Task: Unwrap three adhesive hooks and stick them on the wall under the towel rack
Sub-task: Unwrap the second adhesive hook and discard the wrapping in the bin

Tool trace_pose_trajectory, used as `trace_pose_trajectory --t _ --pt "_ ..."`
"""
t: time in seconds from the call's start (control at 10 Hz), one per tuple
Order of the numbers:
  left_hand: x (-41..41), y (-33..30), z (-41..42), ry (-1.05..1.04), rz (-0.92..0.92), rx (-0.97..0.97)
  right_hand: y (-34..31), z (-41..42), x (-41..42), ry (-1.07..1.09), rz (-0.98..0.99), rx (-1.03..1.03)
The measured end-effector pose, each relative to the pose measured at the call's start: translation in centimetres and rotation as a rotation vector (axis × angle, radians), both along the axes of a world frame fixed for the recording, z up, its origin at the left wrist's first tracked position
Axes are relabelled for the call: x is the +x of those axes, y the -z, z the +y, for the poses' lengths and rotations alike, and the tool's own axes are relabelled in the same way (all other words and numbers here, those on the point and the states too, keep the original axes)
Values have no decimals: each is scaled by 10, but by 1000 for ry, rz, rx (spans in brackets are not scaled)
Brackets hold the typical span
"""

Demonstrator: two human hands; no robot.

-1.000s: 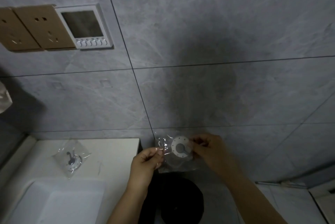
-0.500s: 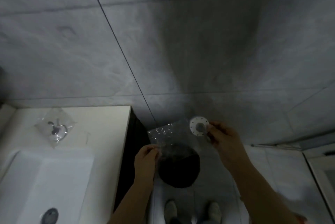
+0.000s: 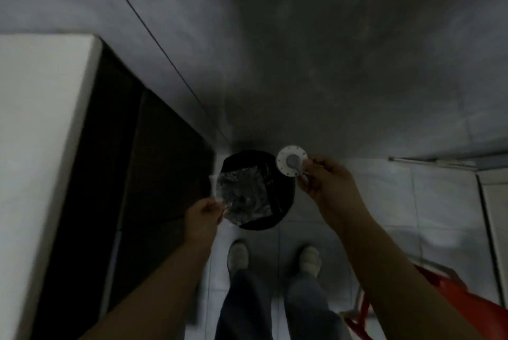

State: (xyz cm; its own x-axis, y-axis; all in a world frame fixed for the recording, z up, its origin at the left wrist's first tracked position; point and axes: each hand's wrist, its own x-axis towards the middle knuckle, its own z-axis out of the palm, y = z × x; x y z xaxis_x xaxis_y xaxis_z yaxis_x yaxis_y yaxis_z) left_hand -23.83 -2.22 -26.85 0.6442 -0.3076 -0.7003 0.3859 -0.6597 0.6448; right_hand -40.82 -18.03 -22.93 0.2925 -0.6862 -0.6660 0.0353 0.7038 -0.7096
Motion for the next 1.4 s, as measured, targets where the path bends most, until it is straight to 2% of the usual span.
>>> trace_pose_trajectory --t 0.3,0.4,0.5,0.6,0.8,0.9,1.0,1.1,1.2,1.4 --pt "8 125 -19 -75 28 26 96 -2 -1 -4 61 35" --pt "9 161 -21 30 5 71 114 -5 -9 5 100 36" --pt "13 194 -24 246 -81 161 128 -11 -15 -15 113 6" --pt "16 219 -31 366 -121 200 140 -15 -18 -29 114 -19" --pt "13 269 -42 444 -176 179 167 -11 -18 -75 126 -22" --pt "16 276 -42 496 -185 251 176 -9 -14 -90 122 -29" --pt "19 268 -40 567 -292 309 177 -7 -12 -88 135 -23" --pt "25 250 -36 526 -264 203 170 -5 -8 -73 143 -5" --pt "24 223 -37 346 -77 3 162 0 -4 -61 178 3" --pt "3 150 -40 18 150 -97 142 16 3 -32 232 -3"
